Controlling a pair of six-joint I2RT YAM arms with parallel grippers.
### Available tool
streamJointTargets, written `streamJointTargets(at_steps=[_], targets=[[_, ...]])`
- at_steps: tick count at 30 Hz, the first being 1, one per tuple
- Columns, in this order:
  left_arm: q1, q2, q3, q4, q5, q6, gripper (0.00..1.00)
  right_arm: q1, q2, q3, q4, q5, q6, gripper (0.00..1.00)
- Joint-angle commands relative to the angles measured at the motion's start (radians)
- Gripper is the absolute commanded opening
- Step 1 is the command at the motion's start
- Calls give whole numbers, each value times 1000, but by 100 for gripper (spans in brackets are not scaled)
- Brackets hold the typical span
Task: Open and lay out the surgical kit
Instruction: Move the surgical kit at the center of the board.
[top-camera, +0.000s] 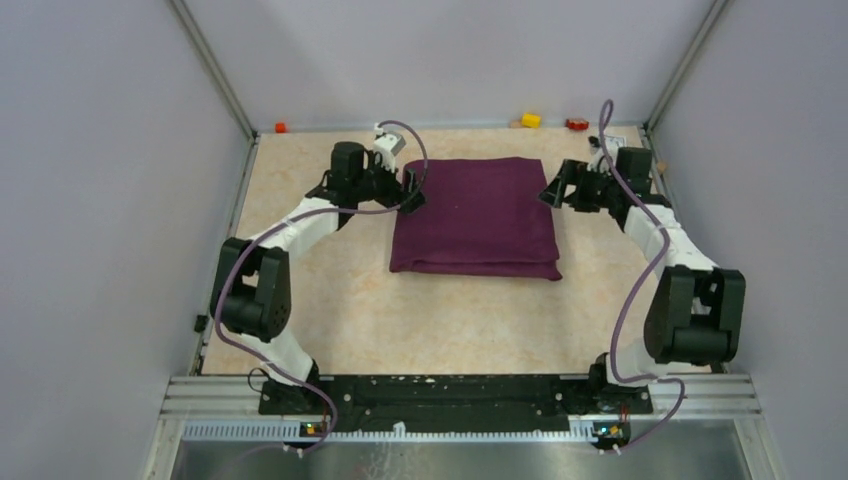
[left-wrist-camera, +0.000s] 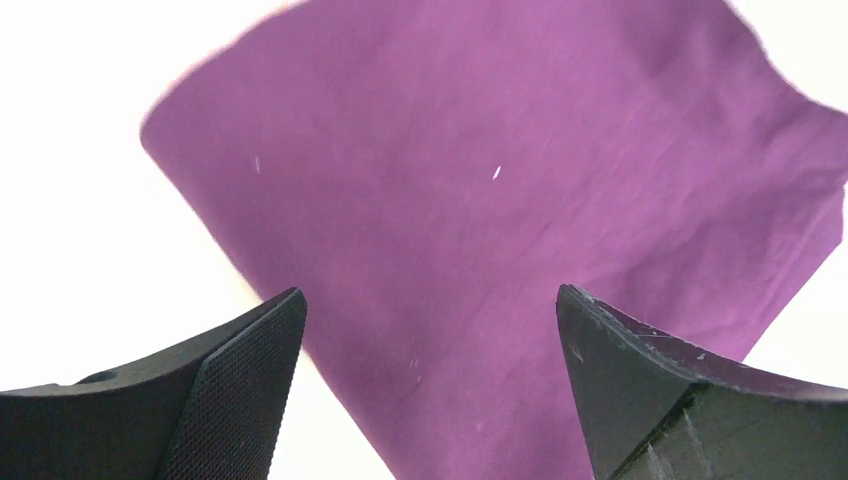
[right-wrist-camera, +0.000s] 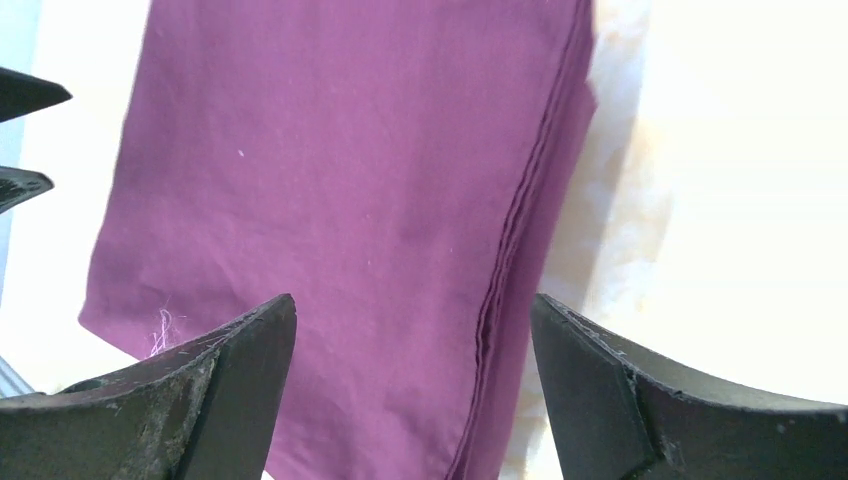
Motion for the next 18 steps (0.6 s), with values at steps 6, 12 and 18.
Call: streamJointTargets(at_steps=[6,12,18], targets=[[-129,-40,245,-91,157,248,99,-138,-167,-17,7,-50,86,85],[-332,48,369,-262,163,412,94,-247,-207,-58,43,-116,122,84],[-470,193,509,-347,124,432,87,-278,-206,-82,61,-132,121,84]])
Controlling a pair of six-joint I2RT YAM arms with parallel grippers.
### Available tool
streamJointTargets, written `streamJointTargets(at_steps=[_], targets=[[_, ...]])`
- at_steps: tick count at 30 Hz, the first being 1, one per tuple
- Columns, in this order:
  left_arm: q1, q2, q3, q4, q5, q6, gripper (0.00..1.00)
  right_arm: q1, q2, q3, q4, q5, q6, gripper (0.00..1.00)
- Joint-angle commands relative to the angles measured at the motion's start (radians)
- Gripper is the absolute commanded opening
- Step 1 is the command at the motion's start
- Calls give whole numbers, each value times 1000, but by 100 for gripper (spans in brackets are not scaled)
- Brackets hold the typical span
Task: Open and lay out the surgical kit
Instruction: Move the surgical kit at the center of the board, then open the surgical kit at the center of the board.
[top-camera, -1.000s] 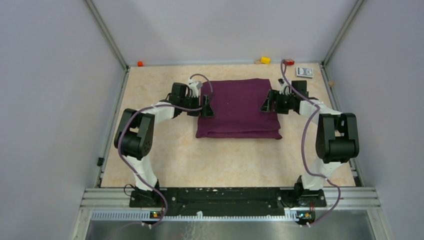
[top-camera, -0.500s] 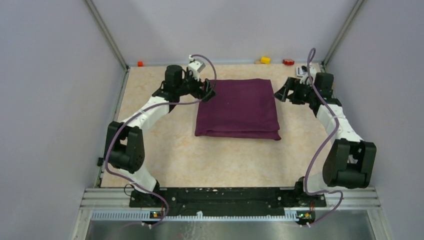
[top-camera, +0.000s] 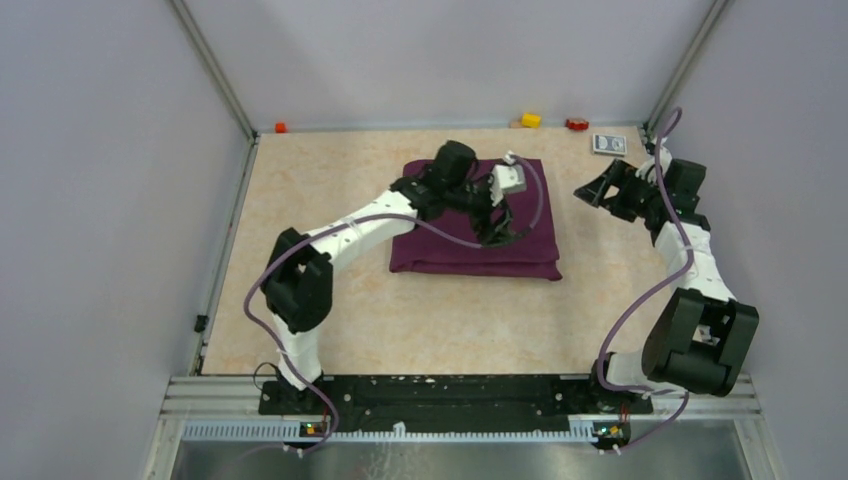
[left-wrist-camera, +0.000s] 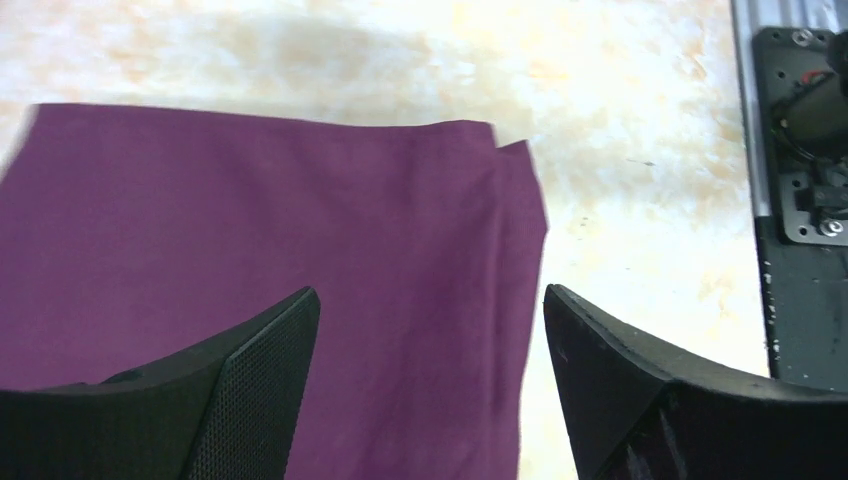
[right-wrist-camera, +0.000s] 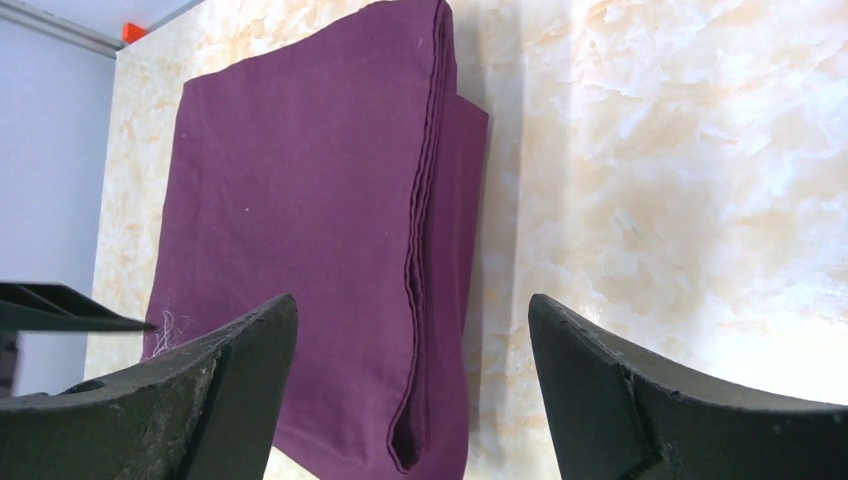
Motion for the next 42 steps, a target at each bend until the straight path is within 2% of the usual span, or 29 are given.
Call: streamJointTargets(at_steps=[1,10,20,30,35,39,42], targets=[[-66,97,109,-90,-10,37,87,-16,-31,-11,52,-41,13,84],[-176,282,252,-37,-71,-72,89,-35,-23,-31,73,-62,8,83],[-210,402,333,-36,-71,-102,81,-51,-2,-37,85,-89,13,83],[-211,429,339,-28,-51,-130,53,-57,17,-39,88,-103,12,82],[-211,423,337,-35,-25,-141,47,-59,21,-42,90,-108,12,82],[-211,422,332,-36,-42,-139,35,-59,23,-40,91,-112,12,82],[-210,422,333,-37,-52,-137,21,-60,24,-42,91,-114,14,82]])
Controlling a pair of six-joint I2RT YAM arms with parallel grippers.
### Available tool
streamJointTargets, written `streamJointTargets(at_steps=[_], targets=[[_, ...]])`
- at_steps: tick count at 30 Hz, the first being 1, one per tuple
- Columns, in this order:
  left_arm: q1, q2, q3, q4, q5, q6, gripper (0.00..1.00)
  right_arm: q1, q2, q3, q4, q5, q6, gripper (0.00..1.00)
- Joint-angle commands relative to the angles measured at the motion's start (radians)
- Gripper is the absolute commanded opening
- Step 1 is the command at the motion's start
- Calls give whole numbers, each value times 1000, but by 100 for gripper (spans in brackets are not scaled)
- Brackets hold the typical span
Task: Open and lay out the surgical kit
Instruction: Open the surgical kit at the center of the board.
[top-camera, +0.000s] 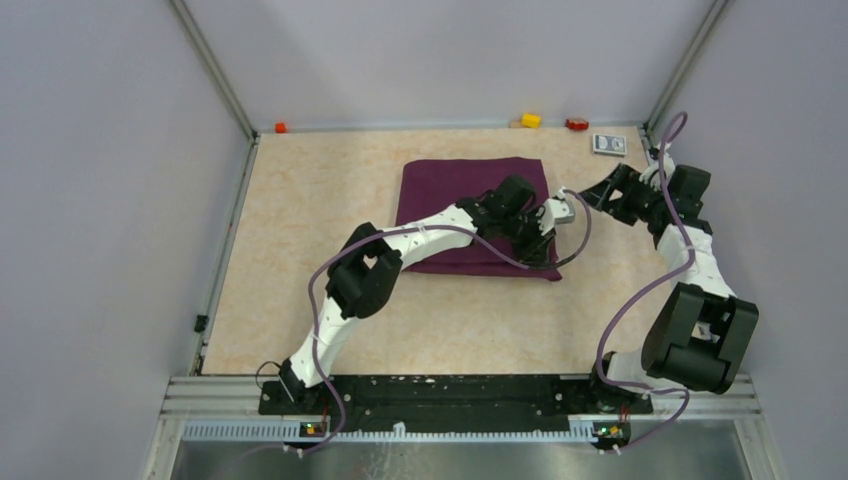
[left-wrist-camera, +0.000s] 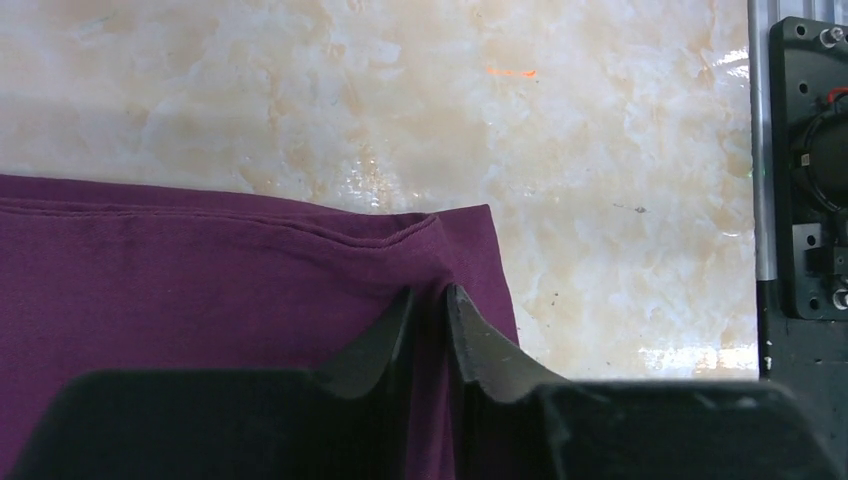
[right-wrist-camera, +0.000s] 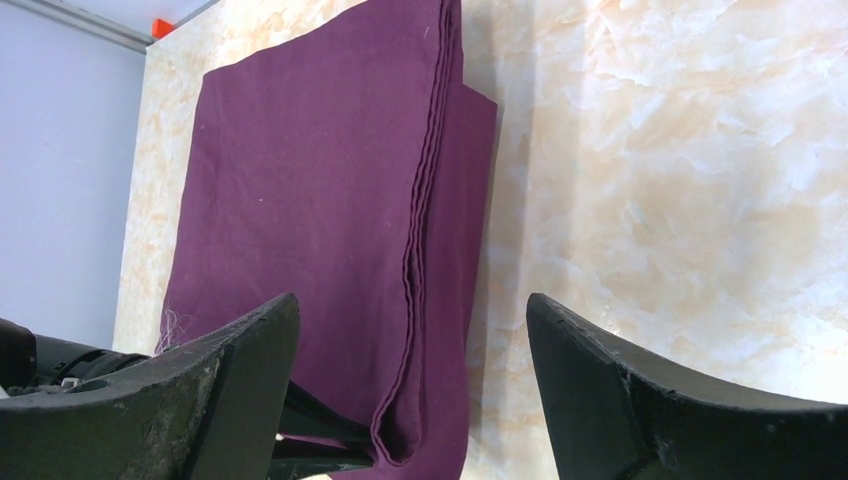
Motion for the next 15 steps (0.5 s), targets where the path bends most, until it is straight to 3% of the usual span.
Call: streamJointTargets(at_steps=[1,4,15], targets=[[-4,1,29,19,6,-2,16,-14,7,-2,46,-22,6,82],[-2,-5,29,15,-15,-1,0,-18,7,-2,44,-27,7,82],[63,-184,-82,80,-28,-60,0,-38,-13,8,42,-55,15,82]])
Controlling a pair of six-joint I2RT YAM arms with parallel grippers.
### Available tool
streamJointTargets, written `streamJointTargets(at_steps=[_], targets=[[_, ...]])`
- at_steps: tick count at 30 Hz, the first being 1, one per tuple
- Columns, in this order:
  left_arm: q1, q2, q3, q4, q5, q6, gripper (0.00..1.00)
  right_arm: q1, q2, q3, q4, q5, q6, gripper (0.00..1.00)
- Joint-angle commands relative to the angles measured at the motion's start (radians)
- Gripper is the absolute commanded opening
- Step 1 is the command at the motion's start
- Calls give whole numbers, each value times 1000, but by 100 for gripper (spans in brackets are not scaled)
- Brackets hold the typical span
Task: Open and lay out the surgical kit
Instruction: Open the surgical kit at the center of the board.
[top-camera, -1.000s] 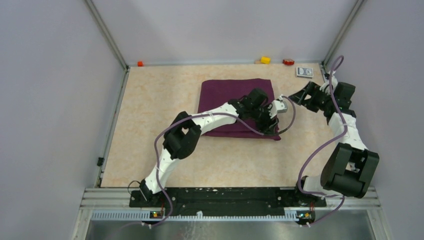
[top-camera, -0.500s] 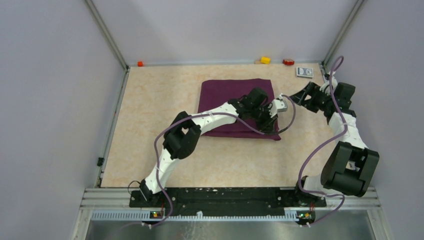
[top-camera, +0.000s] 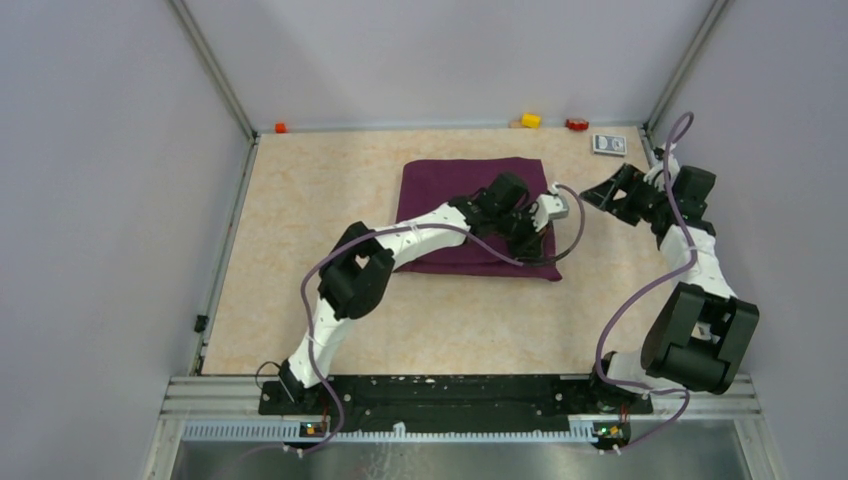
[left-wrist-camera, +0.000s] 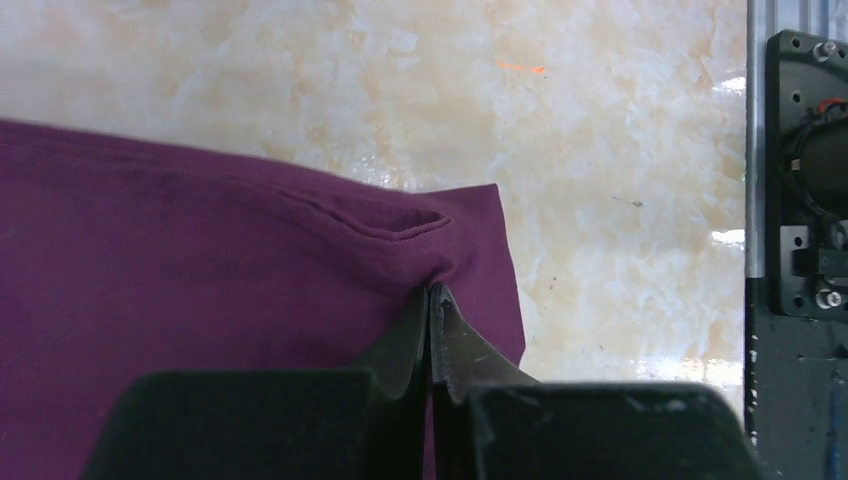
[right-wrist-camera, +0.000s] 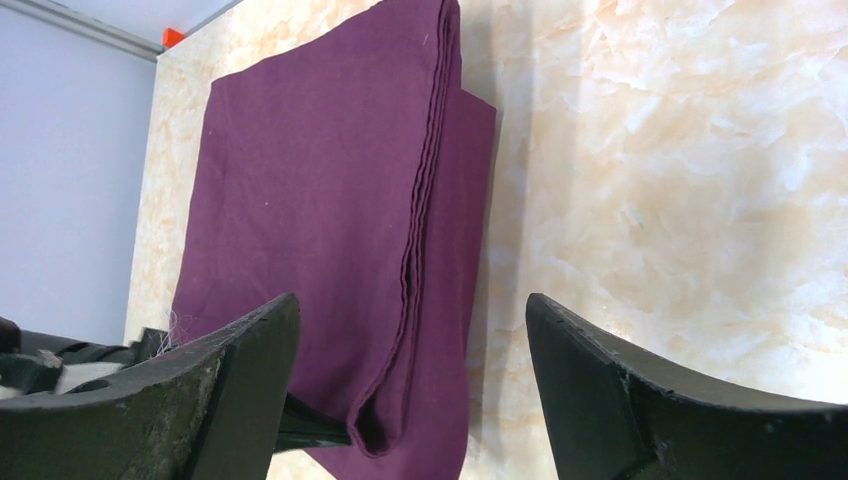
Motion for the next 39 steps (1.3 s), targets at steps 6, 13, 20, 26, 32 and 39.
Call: streamJointTargets(at_steps=[6,13,20,26,32,39], targets=[[195,-384,-213,156,-24,-118,0,-22,-48,9,45,-59,16,82],[589,-874,-554,183,-273,-139,0,-21,-69,7,45,-80,16,82],[1031,-1296,-983,245,-735,95,0,41,-87,18,-8,-39,-43,82],[1270,-1429,-1309,363,-821,264,99,195,-116,39,-75,72,-169,83],[1281,-1441,-1340,327,-750,279,99,539,-123,94,-132,231,-397,84],[1279,-1398,-1214,165,-359,143,99,1071,31,197,-135,569,-602,84]])
